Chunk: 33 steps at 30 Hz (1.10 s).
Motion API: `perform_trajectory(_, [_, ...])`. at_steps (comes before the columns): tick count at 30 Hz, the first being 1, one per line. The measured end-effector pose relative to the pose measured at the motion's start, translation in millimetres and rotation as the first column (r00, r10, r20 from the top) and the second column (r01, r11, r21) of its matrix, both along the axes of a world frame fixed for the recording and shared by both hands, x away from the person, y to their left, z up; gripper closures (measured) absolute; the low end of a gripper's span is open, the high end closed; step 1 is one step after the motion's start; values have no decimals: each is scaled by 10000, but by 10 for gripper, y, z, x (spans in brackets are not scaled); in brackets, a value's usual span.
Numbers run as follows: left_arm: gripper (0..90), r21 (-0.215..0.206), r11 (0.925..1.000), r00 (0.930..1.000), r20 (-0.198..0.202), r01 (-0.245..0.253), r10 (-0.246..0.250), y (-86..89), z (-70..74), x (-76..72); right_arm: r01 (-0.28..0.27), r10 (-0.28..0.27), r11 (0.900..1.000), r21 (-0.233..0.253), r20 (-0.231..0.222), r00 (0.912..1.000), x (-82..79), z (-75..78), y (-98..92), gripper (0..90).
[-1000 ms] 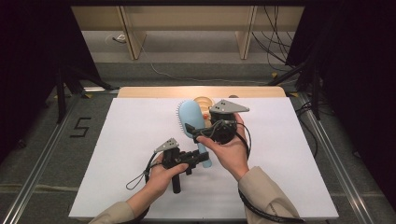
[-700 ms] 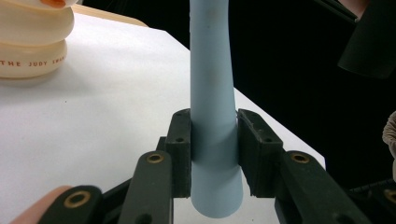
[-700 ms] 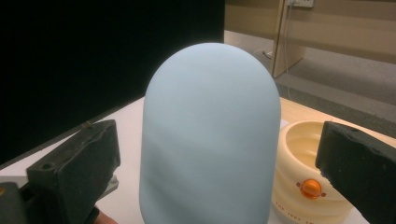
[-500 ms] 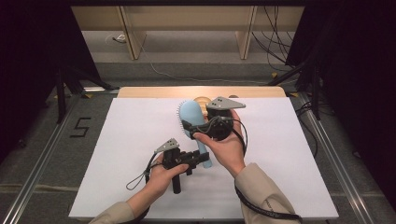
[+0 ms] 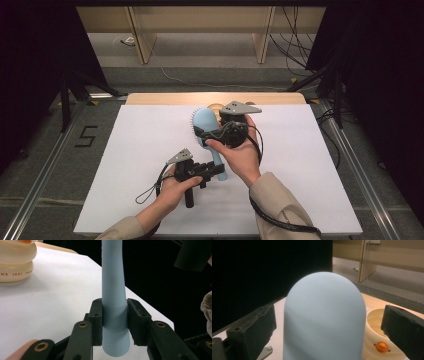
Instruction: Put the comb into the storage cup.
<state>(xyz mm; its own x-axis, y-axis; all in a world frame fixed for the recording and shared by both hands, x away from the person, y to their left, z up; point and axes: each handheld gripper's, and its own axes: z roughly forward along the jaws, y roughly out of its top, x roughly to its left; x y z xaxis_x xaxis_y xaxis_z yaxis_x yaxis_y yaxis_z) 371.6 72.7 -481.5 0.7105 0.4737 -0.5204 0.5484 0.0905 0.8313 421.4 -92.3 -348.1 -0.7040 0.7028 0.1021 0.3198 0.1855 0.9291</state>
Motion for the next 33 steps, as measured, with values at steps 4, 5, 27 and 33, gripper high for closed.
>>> perform_trajectory(4, [667,54,10000,10000,44,73,-73,-1,-5,0,-36,36,10000,-6,-37,10000,15,-1,19,8])
perform_trajectory(5, [667,55,10000,10000,42,74,-74,-2,-6,-1,-42,42,10000,-13,-52,10000,20,-2,24,8])
perform_trajectory(27, [667,124,9998,9999,102,122,-123,-20,-13,-13,-180,177,9998,-102,-302,9994,94,-26,87,10])
perform_trajectory(33, [667,165,9998,9999,116,122,-124,-19,-11,-14,-216,212,9997,-114,-329,9992,103,-26,102,11])
